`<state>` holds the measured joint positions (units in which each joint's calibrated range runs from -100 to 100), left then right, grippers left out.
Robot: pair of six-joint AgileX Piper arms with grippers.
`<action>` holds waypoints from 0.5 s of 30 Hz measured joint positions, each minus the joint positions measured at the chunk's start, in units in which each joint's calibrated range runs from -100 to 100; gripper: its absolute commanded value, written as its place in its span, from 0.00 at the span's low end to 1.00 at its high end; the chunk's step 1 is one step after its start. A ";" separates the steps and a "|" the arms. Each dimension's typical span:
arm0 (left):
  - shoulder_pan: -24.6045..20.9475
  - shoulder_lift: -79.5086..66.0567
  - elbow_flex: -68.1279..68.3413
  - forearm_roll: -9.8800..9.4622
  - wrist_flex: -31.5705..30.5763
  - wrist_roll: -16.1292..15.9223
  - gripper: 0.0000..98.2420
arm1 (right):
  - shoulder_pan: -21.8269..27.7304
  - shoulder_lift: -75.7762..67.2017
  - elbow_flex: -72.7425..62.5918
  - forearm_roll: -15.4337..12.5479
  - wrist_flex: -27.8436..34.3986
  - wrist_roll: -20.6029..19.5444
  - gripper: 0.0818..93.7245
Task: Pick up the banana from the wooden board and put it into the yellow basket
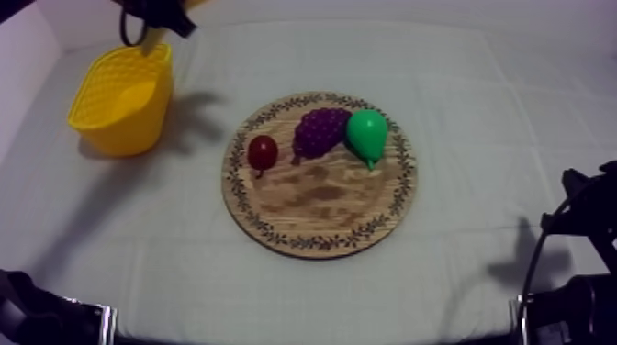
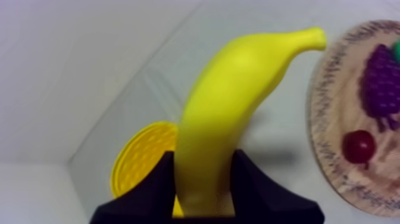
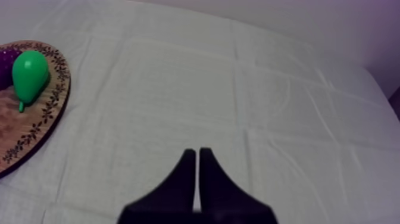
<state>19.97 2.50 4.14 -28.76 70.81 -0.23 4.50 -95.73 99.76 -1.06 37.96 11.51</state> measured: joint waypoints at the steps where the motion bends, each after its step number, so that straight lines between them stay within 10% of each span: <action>1: -1.05 0.00 0.09 0.09 -0.29 -0.05 0.31 | 0.00 0.00 0.00 0.00 0.00 0.00 0.00; 15: -14.42 6.82 6.52 1.92 -10.36 3.27 0.32 | 0.00 0.00 0.00 0.00 0.00 0.00 0.00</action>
<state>5.55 9.32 10.66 -26.84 60.45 3.04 4.50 -95.73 99.76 -1.06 37.96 11.51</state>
